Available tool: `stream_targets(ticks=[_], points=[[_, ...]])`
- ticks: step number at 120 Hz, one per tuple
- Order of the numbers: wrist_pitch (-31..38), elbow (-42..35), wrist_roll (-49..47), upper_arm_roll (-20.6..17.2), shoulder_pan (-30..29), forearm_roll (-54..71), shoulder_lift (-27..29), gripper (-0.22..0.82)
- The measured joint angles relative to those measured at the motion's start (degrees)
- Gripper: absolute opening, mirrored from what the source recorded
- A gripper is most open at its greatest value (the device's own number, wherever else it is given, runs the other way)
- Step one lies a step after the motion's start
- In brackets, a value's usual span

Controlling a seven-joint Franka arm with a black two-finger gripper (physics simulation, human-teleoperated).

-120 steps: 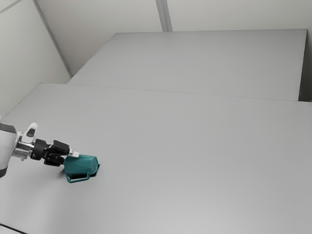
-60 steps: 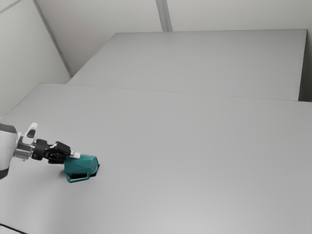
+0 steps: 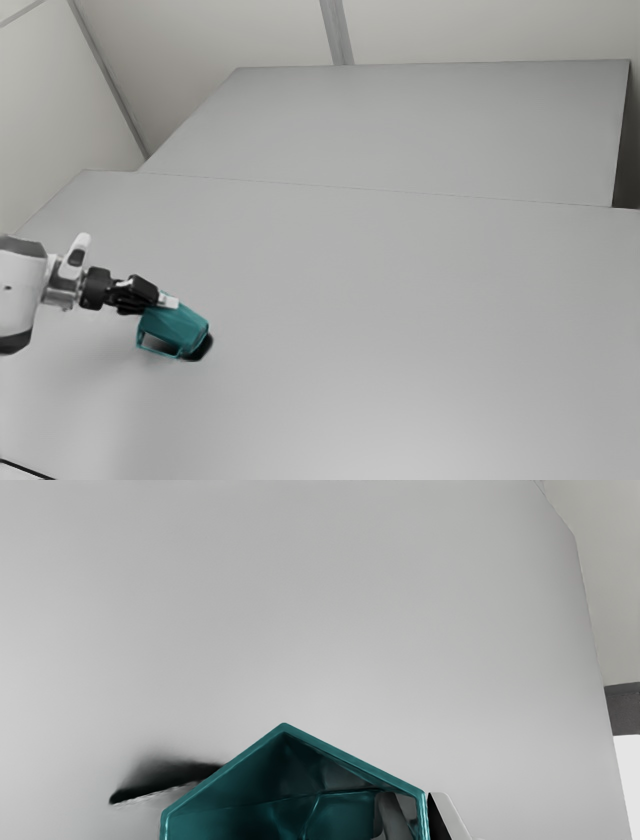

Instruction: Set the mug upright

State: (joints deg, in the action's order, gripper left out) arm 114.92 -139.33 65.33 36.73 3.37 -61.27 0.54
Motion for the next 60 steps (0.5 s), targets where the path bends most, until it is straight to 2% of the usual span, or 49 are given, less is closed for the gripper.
stream_targets(ticks=[28, 60], points=[[-0.2, 2.5, 0.3, -2.7, 0.4, -0.8, 1.1, -0.16], [1.4, 8.8, -1.6, -10.8, -1.1, 3.2, 1.3, -0.18]])
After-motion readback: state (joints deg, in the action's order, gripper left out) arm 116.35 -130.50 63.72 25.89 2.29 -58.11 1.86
